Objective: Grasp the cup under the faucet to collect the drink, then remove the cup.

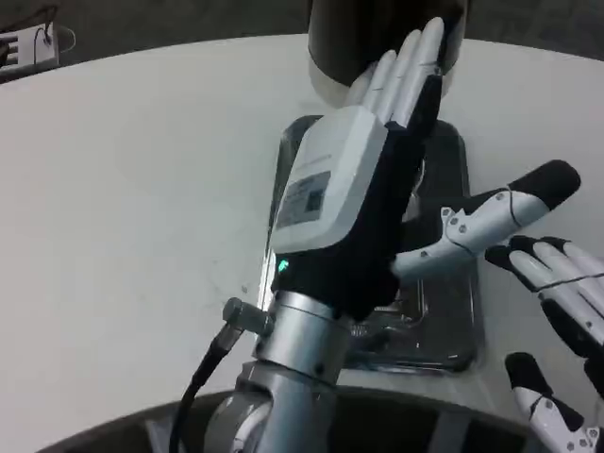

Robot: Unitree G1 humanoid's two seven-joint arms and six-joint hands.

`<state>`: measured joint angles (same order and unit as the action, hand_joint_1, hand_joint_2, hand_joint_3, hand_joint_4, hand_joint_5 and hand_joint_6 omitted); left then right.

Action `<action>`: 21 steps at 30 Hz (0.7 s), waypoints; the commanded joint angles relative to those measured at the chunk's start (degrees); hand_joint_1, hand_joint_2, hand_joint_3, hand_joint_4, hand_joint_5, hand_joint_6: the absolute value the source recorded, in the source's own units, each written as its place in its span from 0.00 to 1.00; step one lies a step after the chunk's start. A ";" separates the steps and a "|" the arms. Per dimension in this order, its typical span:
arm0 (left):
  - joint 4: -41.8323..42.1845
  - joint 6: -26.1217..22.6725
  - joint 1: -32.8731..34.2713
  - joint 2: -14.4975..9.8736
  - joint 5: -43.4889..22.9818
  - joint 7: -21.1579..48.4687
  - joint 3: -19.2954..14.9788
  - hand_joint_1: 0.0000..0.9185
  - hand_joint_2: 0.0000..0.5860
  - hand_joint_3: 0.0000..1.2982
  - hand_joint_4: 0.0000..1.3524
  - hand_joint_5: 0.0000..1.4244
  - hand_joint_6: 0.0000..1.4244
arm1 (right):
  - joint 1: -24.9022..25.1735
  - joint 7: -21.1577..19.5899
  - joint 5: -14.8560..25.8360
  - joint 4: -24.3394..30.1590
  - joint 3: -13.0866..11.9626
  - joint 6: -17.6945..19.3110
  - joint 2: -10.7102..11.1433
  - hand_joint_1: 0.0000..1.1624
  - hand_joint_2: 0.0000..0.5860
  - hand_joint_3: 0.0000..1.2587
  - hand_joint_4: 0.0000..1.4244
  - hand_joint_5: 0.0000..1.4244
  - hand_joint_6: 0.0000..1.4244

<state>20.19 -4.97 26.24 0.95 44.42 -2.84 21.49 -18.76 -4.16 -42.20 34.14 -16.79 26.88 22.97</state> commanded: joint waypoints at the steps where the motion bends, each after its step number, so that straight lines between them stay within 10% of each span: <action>1: 0.23 -0.88 -0.05 -0.15 1.72 2.50 1.87 0.00 0.21 0.00 0.00 0.00 0.00 | -0.18 -0.29 0.45 -0.39 -0.19 0.42 0.19 0.11 0.93 0.11 0.07 0.07 0.13; 21: 1.92 -5.62 2.19 -0.54 8.24 10.22 3.74 0.00 0.20 0.00 0.00 0.00 0.00 | 0.43 0.24 1.18 -1.06 0.47 -0.06 -0.01 0.11 0.93 0.11 0.07 0.08 0.13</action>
<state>22.45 -9.96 28.22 0.71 52.22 4.85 23.83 -18.32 -4.16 -41.88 33.65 -16.73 26.88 22.97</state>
